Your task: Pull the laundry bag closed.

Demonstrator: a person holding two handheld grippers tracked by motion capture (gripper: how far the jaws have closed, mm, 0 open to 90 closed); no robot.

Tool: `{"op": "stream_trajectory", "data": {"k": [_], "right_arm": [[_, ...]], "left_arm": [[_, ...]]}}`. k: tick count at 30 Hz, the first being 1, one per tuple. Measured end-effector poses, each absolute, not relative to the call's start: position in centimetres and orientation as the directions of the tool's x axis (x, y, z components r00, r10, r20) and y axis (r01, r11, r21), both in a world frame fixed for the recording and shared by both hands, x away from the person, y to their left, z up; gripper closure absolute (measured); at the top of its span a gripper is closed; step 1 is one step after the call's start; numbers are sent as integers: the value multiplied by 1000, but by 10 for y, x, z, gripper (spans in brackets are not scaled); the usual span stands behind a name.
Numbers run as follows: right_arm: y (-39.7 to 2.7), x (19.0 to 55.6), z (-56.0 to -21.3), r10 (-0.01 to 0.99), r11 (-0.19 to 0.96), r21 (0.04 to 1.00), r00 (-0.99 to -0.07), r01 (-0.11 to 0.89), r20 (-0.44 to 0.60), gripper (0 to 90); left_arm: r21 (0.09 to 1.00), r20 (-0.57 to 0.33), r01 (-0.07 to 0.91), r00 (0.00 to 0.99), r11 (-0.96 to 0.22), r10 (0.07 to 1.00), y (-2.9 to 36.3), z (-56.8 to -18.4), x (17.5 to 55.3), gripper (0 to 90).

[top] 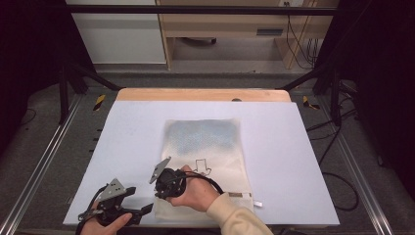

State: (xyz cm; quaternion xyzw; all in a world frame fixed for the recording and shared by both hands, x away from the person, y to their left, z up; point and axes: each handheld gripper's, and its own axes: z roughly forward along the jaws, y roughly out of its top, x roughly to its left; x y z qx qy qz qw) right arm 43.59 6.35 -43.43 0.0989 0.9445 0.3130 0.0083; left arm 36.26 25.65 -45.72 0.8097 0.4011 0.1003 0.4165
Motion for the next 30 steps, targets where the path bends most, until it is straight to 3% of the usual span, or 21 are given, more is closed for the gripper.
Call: {"op": "stream_trajectory", "data": {"k": [2,6,15,26,30], "right_arm": [[63,435,-435,196,777,601,-979,187,52,818],[60,432,-433,198,779,600,-979,181,38,818],[56,432,-426,207,759,622,-977,191,47,818],[53,432,-421,198,757,630,-980,175,34,819],[52,432,-420,197,755,632,-980,173,33,818]], "left_arm": [[751,-200,572,674,-330,711,251,-459,362,97],[741,-167,567,675,-361,718,235,-465,366,101],[740,-156,568,667,-361,729,224,-471,377,212],[717,-227,593,695,-366,682,220,-475,377,315],[718,-295,601,720,-352,628,220,-475,382,363]]}}
